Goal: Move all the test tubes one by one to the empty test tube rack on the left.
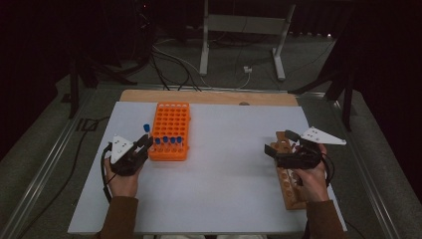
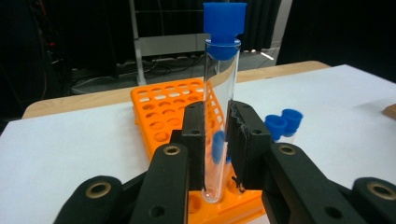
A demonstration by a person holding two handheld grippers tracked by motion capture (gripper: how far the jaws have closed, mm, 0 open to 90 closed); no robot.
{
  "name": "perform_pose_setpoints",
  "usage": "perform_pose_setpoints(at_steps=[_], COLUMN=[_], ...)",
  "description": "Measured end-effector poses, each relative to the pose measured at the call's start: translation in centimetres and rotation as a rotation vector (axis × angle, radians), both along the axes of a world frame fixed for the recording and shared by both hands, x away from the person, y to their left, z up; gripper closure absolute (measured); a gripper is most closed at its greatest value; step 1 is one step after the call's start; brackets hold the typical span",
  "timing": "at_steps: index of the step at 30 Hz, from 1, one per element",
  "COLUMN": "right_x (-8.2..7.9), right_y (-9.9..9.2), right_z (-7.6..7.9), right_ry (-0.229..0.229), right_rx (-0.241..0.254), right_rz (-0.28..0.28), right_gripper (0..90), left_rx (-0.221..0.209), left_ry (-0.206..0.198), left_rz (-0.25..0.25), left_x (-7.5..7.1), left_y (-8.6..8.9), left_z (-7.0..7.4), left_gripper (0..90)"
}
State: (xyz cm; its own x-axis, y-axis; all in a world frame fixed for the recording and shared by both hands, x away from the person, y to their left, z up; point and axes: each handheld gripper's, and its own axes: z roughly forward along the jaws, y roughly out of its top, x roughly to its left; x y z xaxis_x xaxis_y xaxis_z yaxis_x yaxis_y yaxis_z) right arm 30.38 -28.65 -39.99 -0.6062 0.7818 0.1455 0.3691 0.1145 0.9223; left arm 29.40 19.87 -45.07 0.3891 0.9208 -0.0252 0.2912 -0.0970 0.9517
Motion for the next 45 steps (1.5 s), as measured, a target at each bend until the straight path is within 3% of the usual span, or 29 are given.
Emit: perform_pose_setpoints(at_steps=[8,30,45], right_x=[0.0,-0.1,-0.1], right_y=[0.0,0.0,0.3], right_z=[0.0,0.0,-0.3], right_ry=[0.001,-0.002,0.003], right_rx=[0.0,0.001,-0.008], right_rz=[0.004,0.008,0.022], right_gripper=[0.0,0.0,0.0], left_rx=[0.009,0.013,0.062], left_ry=[0.014,0.066,0.136], left_rz=[0.03,0.041,0.03], left_x=[0.7,1.8,2.0], left_y=[-0.1,0.0,-0.1], left_z=[-0.9,-3.1,-4.7], left_gripper=[78.1,78.0,78.1])
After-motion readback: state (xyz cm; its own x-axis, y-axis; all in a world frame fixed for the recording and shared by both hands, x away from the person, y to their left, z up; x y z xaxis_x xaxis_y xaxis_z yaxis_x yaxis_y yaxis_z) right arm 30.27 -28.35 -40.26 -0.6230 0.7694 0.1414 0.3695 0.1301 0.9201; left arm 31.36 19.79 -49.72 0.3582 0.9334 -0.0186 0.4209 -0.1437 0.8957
